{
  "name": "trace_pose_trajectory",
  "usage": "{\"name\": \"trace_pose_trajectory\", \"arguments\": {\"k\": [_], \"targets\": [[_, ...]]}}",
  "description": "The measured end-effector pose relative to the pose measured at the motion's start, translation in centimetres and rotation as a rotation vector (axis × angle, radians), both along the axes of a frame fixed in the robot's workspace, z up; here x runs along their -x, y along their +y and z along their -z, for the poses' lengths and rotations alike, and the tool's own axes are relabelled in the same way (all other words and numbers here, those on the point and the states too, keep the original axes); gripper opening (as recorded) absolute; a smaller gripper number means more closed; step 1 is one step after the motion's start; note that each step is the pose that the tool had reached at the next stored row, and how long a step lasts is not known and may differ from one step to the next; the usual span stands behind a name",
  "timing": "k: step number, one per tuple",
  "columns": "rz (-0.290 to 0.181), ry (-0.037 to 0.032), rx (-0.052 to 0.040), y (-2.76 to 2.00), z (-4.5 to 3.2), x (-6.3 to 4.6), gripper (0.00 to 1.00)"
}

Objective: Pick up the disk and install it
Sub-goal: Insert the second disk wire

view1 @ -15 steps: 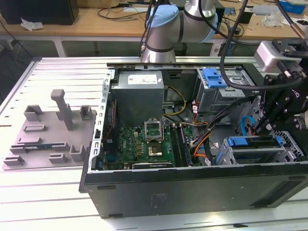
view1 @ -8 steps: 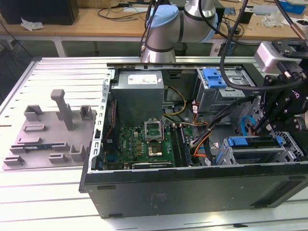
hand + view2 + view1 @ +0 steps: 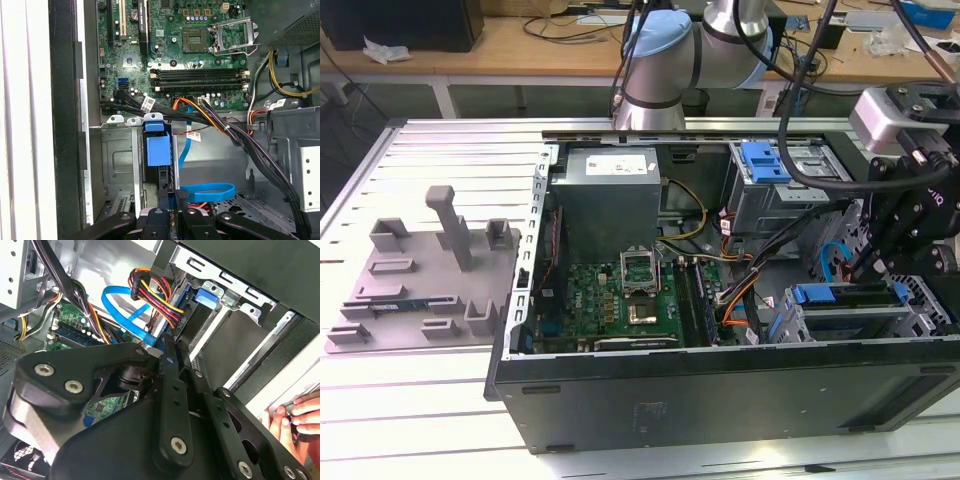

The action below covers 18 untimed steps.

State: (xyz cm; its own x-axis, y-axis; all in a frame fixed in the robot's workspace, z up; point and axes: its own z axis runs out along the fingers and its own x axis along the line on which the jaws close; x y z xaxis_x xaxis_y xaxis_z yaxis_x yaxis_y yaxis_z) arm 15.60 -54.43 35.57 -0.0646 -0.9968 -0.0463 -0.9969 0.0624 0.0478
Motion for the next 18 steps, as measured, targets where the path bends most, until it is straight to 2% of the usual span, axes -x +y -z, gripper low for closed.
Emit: {"name": "trace_pose_trajectory", "arguments": {"k": [18], "targets": [[0.0, 0.0, -0.0002, -0.02, 0.41, -0.15, 0.16]]}}
